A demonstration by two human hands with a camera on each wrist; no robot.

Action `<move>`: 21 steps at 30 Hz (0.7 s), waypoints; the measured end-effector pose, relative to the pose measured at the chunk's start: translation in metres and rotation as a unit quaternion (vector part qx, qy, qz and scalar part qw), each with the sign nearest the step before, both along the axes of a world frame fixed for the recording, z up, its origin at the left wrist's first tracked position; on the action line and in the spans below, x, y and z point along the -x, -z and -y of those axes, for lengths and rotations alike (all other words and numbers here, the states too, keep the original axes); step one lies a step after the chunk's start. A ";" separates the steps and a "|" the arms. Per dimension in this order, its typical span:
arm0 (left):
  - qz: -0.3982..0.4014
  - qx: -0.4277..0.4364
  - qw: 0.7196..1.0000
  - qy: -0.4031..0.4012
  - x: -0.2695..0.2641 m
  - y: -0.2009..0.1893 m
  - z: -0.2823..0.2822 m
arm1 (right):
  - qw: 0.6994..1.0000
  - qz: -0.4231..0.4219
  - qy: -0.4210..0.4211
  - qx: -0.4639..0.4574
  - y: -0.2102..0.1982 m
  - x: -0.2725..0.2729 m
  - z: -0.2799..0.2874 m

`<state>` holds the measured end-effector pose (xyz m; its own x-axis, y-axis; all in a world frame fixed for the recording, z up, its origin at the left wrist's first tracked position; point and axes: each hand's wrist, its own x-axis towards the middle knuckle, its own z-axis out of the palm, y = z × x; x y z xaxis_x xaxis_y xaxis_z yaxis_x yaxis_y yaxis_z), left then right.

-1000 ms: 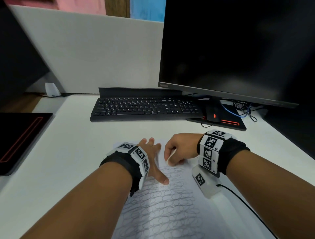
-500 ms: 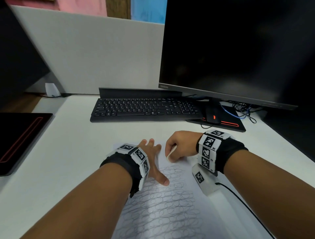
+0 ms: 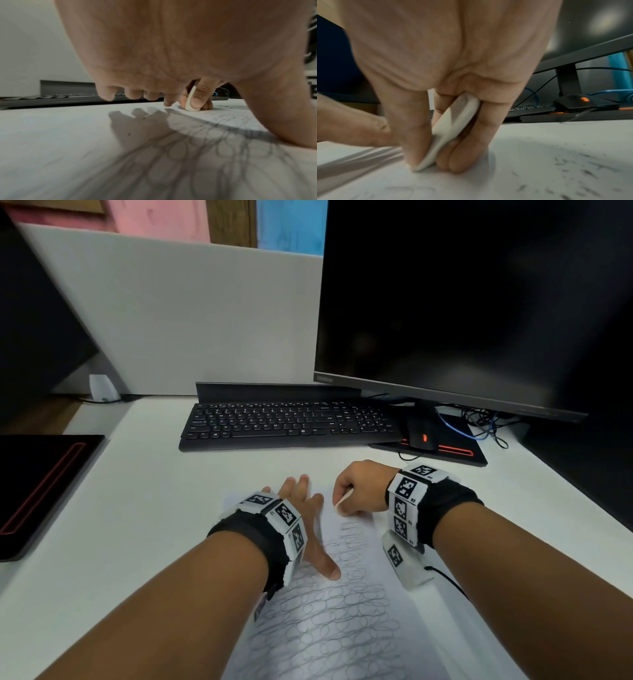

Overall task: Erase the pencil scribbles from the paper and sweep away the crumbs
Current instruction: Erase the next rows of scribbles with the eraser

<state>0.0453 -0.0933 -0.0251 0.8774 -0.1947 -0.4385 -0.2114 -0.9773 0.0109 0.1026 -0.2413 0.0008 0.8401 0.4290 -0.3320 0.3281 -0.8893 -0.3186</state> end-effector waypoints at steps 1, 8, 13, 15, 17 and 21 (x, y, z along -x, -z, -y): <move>0.010 -0.002 1.000 0.001 -0.001 0.001 0.003 | 1.000 0.005 -0.002 0.004 0.000 0.001 0.000; -0.035 0.003 0.999 -0.016 -0.017 0.010 0.014 | 1.000 -0.024 -0.011 -0.005 0.000 0.007 0.001; -0.035 -0.004 0.999 -0.012 -0.012 0.001 0.014 | 1.000 -0.012 -0.016 -0.005 -0.004 0.003 0.007; -0.038 -0.003 0.999 -0.011 -0.010 -0.002 0.014 | 1.000 0.004 -0.017 0.001 -0.003 0.003 0.005; -0.047 0.004 0.999 -0.012 -0.012 0.000 0.013 | 0.998 -0.031 -0.051 0.015 -0.002 0.005 0.000; -0.049 -0.003 0.999 -0.002 -0.011 -0.002 0.013 | 0.998 -0.039 -0.049 0.018 -0.007 0.002 0.002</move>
<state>0.0562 -0.1061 -0.0234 0.8310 -0.1883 -0.5235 -0.2056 -0.9783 0.0255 0.1005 -0.2433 0.0077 0.7654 0.4941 -0.4124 0.3894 -0.8657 -0.3145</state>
